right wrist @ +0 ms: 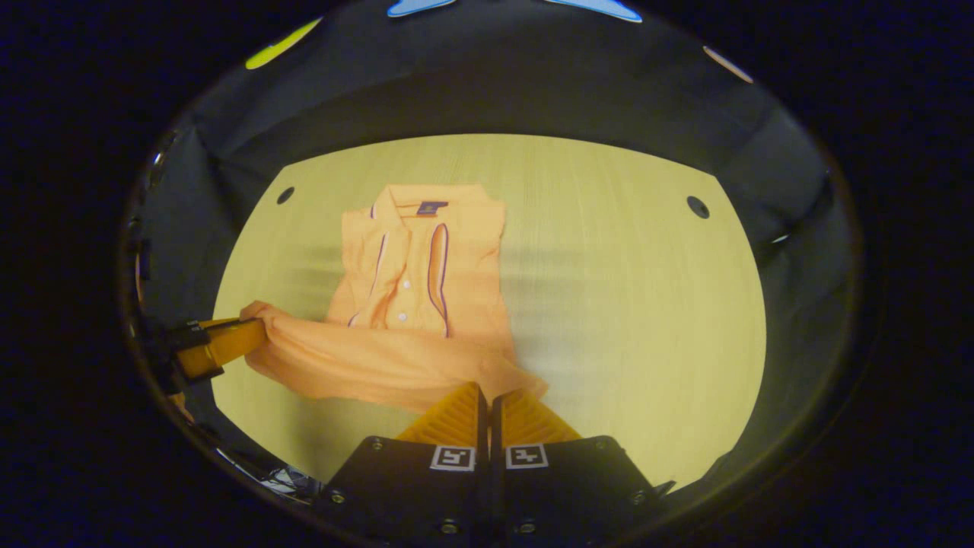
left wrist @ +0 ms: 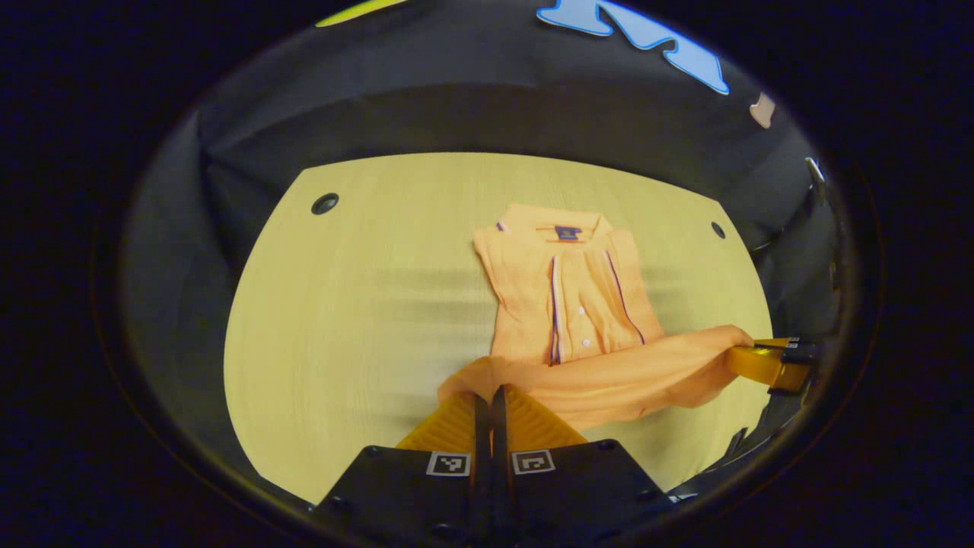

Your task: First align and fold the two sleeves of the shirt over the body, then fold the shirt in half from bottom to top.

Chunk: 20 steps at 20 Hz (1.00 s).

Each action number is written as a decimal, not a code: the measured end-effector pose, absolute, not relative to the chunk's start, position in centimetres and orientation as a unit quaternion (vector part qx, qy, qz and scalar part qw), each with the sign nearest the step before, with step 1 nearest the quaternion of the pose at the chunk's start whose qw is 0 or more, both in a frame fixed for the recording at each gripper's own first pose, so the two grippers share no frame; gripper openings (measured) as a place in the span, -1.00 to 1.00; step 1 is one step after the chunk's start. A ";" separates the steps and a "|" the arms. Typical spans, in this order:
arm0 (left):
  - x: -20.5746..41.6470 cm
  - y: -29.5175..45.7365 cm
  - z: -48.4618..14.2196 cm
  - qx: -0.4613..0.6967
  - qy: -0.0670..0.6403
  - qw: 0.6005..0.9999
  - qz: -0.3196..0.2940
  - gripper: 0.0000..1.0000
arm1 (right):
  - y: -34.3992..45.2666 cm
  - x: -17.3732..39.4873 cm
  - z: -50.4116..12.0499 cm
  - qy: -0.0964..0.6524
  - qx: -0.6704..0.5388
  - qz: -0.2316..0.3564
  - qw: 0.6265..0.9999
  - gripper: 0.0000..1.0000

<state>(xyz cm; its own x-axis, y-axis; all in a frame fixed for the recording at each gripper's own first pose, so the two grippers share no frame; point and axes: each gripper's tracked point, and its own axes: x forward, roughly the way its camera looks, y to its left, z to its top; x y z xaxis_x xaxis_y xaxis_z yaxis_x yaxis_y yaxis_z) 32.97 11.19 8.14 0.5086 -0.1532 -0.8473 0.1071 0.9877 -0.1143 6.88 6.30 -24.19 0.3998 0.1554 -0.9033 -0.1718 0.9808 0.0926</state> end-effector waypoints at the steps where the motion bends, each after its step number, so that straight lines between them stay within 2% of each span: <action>1: 36.4 13.5 13.8 -0.030 0.482 0.873 -0.072 -0.89 | 6.5 8.0 -23.8 0.530 -0.004 0.096 0.842 -0.99; 4: 41.9 13.3 15.8 -0.047 0.459 0.885 -0.065 -0.81 | 6.8 12.5 -21.8 0.501 0.013 0.095 0.860 -0.99; 5: 43.5 13.4 16.2 -0.050 0.451 0.889 -0.064 -0.89 | 6.9 13.4 -21.3 0.490 0.020 0.094 0.866 -0.99; 7: 46.2 13.2 16.4 -0.045 0.437 0.896 -0.062 -0.89 | 6.9 16.4 -20.0 0.475 0.029 0.093 0.875 -0.99; 8: 47.5 12.9 16.6 -0.044 0.429 0.900 -0.064 -0.81 | 7.0 17.7 -19.7 0.467 0.031 0.092 0.879 -0.99; 9: 48.8 12.5 16.7 -0.042 0.421 0.904 -0.065 -0.89 | 7.2 19.5 -19.9 0.461 0.031 0.090 0.882 -0.99; 11: 51.6 12.2 16.5 -0.044 0.406 0.911 -0.064 -0.89 | 7.3 22.7 -20.3 0.443 0.031 0.086 0.892 -0.99; 12: 53.2 12.0 16.2 -0.053 0.398 0.914 -0.061 -0.81 | 7.5 24.3 -20.6 0.434 0.032 0.084 0.896 -0.99; 15: 56.9 12.3 14.9 -0.080 0.378 0.921 -0.049 -0.81 | 8.4 28.0 -21.9 0.410 0.039 0.081 0.908 -0.99; 16: 57.9 12.6 14.6 -0.085 0.373 0.923 -0.046 -0.89 | 8.5 28.9 -22.3 0.402 0.041 0.082 0.911 -0.99; 17: 59.1 12.7 14.1 -0.090 0.369 0.924 -0.045 -0.82 | 8.1 29.5 -22.6 0.394 0.042 0.081 0.915 -0.99; 20: 63.1 13.1 12.0 -0.094 0.356 0.929 -0.045 -0.82 | 8.5 32.8 -24.5 0.376 0.038 0.081 0.922 -0.99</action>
